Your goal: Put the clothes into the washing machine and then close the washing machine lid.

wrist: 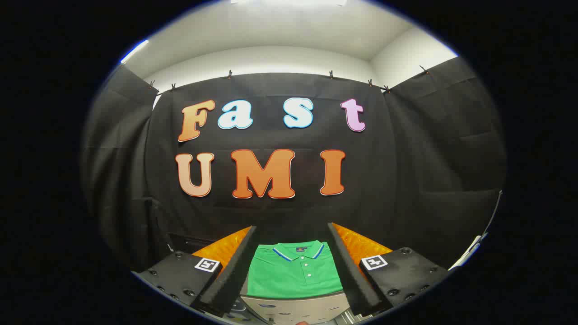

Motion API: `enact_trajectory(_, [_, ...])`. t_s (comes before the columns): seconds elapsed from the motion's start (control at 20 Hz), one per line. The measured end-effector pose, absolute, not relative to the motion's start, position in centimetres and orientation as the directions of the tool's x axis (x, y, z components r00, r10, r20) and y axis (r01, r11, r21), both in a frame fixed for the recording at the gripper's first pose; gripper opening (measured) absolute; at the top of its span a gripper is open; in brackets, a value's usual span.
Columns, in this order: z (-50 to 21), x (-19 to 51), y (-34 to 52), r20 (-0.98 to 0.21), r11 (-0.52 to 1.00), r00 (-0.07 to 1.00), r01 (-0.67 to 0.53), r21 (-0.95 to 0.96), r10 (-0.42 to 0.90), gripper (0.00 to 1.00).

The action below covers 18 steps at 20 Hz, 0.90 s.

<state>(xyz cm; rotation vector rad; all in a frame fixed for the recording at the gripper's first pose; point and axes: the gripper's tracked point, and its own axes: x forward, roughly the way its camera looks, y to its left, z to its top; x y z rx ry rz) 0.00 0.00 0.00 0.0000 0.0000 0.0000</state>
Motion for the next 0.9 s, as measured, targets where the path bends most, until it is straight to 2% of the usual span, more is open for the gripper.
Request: enact_trajectory(0.9, [-0.8, 1.8, -0.6, -0.010, 1.000, 1.000, 0.010, -0.011, -0.010, 0.98])
